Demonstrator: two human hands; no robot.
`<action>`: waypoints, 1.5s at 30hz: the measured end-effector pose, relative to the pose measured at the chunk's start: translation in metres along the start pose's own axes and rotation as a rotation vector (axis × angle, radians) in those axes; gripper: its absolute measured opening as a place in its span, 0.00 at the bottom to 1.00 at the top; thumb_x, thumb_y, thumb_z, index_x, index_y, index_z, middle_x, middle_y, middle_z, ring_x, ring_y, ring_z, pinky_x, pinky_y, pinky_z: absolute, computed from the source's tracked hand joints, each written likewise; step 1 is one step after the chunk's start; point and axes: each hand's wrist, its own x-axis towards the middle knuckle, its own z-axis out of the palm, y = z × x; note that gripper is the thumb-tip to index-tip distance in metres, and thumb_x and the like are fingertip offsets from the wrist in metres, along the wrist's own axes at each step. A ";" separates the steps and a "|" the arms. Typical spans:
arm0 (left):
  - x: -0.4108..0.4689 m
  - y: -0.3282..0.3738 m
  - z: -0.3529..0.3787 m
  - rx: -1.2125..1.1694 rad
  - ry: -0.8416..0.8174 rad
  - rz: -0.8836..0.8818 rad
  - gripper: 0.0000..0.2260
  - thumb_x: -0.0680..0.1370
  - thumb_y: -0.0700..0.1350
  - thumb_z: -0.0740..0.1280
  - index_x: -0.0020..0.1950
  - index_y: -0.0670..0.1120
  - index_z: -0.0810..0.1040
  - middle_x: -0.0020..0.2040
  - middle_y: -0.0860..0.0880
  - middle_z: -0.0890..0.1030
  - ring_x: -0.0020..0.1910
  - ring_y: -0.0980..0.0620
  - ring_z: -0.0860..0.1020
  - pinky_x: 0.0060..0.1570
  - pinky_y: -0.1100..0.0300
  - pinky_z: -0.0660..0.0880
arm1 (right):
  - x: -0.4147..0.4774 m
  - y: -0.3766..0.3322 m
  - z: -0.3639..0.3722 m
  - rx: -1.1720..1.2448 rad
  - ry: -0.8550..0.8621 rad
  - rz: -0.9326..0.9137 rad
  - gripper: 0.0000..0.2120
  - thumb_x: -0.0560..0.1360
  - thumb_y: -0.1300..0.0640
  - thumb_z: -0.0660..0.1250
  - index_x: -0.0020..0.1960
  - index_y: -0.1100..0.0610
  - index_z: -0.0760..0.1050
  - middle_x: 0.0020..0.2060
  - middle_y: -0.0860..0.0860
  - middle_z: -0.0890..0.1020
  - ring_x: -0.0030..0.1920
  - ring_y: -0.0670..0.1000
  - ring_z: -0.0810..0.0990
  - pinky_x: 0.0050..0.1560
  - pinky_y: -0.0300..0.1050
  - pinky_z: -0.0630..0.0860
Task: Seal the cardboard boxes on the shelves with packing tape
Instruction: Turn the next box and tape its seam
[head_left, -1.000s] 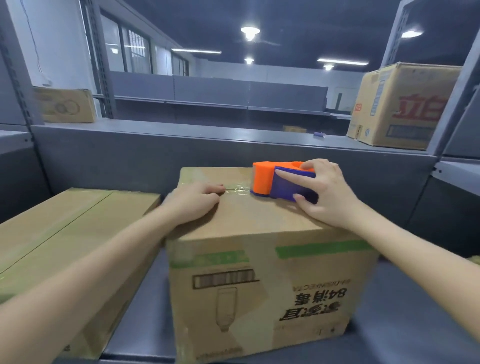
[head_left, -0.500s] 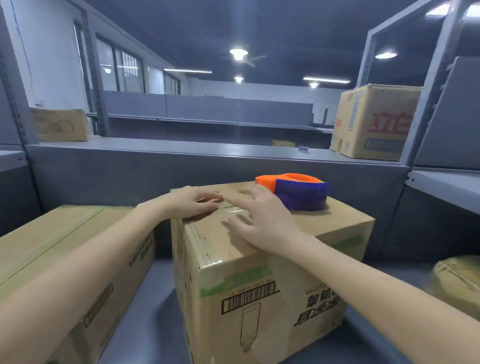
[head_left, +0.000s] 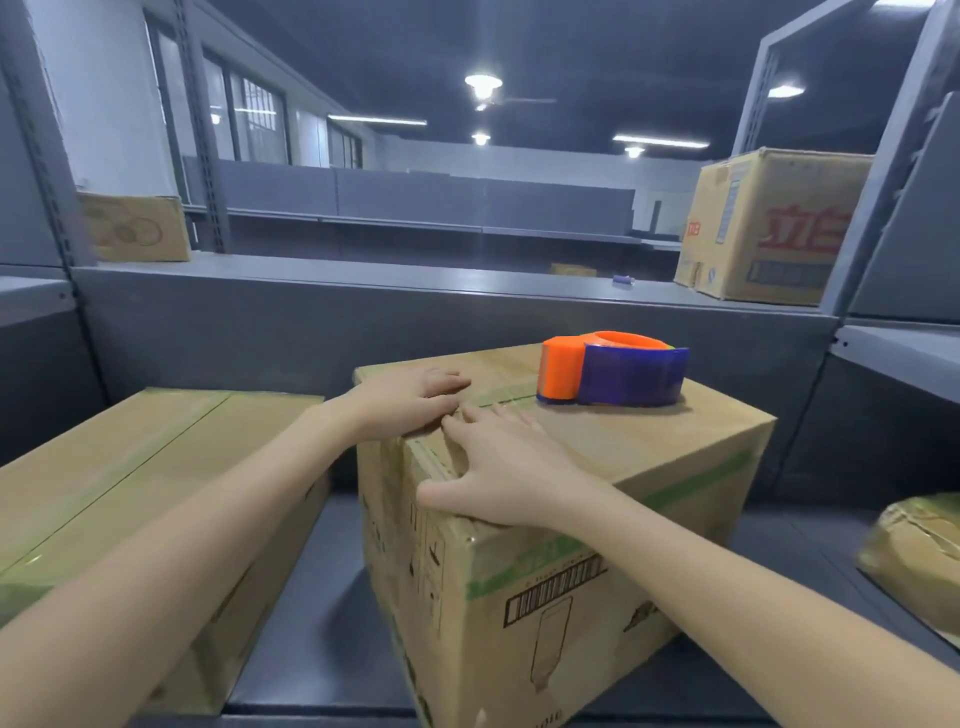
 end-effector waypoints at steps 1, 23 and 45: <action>-0.006 0.001 0.001 0.015 0.010 0.009 0.20 0.81 0.54 0.52 0.73 0.56 0.62 0.75 0.57 0.58 0.73 0.56 0.58 0.66 0.64 0.52 | -0.006 0.001 0.000 -0.009 -0.006 -0.024 0.31 0.71 0.38 0.59 0.67 0.57 0.67 0.68 0.55 0.67 0.69 0.61 0.60 0.70 0.58 0.57; -0.060 0.079 0.028 0.421 0.421 0.024 0.36 0.73 0.66 0.37 0.58 0.52 0.78 0.49 0.51 0.76 0.51 0.53 0.69 0.49 0.58 0.64 | -0.073 0.099 -0.033 0.010 -0.305 -0.163 0.38 0.74 0.57 0.61 0.75 0.37 0.44 0.71 0.29 0.43 0.72 0.35 0.41 0.71 0.37 0.44; -0.015 0.118 0.049 0.396 0.358 -0.040 0.23 0.77 0.61 0.50 0.52 0.45 0.74 0.51 0.49 0.73 0.49 0.51 0.66 0.49 0.58 0.64 | -0.059 0.170 -0.049 0.092 -0.417 -0.216 0.36 0.75 0.58 0.61 0.71 0.31 0.47 0.70 0.26 0.47 0.70 0.29 0.43 0.71 0.36 0.45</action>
